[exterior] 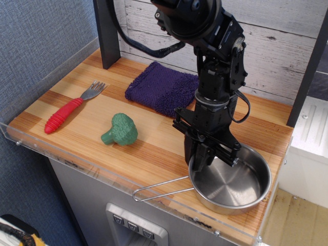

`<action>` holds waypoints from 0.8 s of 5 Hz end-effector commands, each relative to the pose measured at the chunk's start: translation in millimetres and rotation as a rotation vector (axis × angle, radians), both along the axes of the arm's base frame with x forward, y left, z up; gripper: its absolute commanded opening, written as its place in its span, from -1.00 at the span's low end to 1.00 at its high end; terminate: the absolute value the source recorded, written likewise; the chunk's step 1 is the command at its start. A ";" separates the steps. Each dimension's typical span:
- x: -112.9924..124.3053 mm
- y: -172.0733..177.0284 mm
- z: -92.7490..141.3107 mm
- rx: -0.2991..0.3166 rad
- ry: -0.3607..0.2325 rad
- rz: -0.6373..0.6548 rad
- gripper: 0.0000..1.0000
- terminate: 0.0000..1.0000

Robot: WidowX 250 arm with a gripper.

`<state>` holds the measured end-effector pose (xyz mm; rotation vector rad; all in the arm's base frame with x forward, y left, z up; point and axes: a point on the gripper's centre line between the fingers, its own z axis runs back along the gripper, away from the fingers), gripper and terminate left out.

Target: Move the utensil with the crew and place it on the black cloth.

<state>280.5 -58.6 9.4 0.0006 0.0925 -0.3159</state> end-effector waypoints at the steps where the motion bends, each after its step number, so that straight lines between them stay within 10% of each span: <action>1: 10.9 -5.1 23.9 -0.018 -0.077 -0.014 -1.00 -1.00; 4: 17.8 45.8 94.3 -0.038 -0.204 0.110 -1.00 -1.00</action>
